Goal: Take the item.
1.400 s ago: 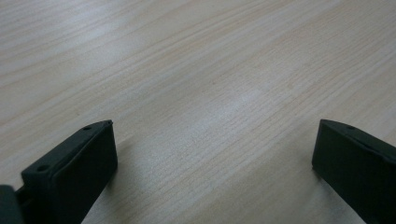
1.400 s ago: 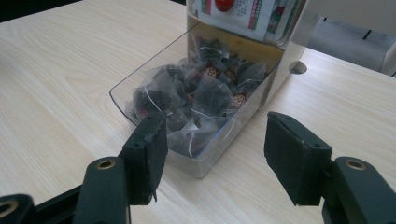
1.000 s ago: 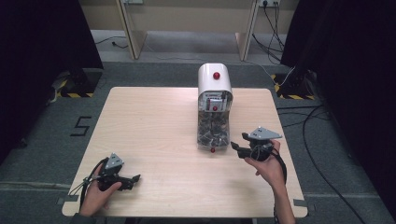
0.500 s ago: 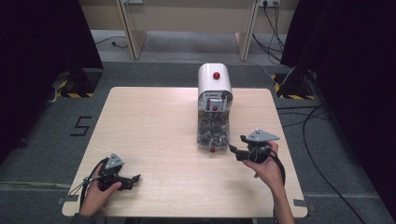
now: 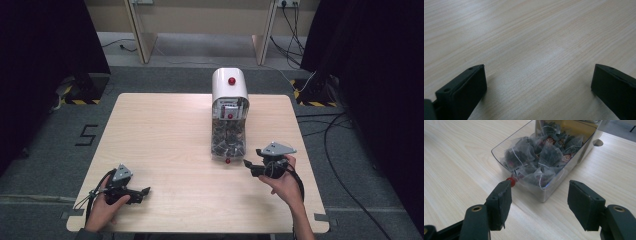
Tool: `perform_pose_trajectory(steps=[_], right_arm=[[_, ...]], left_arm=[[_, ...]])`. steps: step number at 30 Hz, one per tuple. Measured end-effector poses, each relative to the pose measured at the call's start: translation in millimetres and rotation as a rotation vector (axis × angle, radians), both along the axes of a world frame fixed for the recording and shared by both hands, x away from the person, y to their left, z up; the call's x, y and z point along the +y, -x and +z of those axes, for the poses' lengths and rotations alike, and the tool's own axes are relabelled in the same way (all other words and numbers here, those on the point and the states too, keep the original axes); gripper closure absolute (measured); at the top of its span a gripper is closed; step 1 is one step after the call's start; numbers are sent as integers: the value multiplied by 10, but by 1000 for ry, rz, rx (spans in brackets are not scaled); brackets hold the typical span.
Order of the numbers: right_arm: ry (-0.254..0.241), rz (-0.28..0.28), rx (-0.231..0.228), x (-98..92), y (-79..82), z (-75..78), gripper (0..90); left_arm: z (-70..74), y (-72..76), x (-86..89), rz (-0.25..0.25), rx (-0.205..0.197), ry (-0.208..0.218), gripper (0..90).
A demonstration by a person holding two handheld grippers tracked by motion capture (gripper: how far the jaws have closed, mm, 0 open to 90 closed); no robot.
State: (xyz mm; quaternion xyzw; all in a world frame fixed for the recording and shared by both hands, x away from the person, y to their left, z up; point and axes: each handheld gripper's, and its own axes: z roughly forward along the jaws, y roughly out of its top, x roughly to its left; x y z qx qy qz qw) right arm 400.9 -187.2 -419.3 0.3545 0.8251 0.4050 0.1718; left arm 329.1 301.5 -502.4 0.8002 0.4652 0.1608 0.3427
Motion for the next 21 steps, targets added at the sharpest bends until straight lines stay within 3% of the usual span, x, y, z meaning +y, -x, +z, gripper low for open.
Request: perform_pose_trajectory(steps=[21], right_arm=[[-3,-15,28,-122,190,-183,327]], left_arm=[[-1,0,0,0,-1,1,0]])
